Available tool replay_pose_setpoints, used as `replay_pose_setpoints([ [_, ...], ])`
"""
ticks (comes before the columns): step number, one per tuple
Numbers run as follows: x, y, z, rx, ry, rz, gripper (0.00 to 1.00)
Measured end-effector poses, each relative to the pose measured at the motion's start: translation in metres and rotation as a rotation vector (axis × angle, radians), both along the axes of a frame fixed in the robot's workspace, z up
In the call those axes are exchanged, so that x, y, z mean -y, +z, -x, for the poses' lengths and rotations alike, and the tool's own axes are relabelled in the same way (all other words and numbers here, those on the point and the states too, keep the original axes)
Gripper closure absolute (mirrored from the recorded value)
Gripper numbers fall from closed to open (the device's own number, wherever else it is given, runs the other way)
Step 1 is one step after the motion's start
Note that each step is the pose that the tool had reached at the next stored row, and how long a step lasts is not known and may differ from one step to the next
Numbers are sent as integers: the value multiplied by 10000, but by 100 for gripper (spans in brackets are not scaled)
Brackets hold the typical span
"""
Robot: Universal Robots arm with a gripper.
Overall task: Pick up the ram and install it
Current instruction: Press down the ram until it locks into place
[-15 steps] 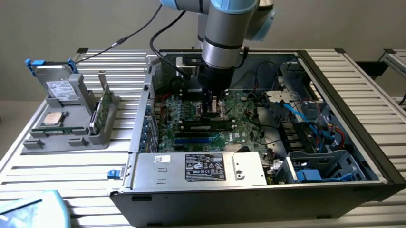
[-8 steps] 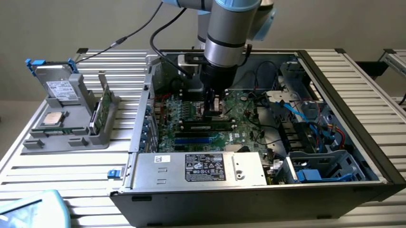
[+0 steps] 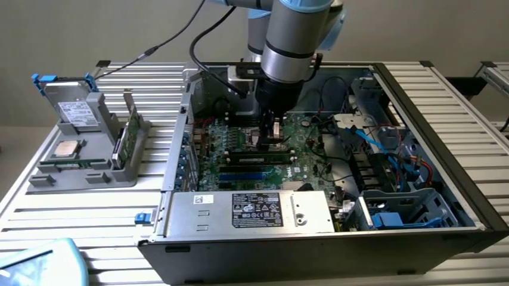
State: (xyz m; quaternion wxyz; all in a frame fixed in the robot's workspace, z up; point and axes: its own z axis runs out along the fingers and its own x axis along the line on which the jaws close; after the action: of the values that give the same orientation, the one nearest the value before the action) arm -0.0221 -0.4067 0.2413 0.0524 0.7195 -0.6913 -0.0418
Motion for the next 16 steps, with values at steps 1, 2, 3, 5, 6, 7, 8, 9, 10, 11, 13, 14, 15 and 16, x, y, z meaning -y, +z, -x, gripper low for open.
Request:
replay_pose_setpoints([
  [1,0,0,0,1,1,-1,90],
  [2,0,-1,0,0,1,-5,90],
  [3,0,-1,0,1,1,-9,90],
  [5,0,0,0,0,2,-14,90],
  [6,0,0,0,0,2,-18,90],
  [7,0,0,0,0,2,-20,90],
  [8,0,0,0,0,2,-24,90],
  [9,0,0,0,0,2,-27,90],
  [10,0,-1,0,0,2,-32,90],
  [11,0,0,0,0,2,-35,90],
  [13,0,0,0,0,2,-41,90],
  [14,0,0,0,0,2,-45,90],
  [15,0,0,0,0,2,-48,90],
  [16,0,0,0,0,2,-50,90],
])
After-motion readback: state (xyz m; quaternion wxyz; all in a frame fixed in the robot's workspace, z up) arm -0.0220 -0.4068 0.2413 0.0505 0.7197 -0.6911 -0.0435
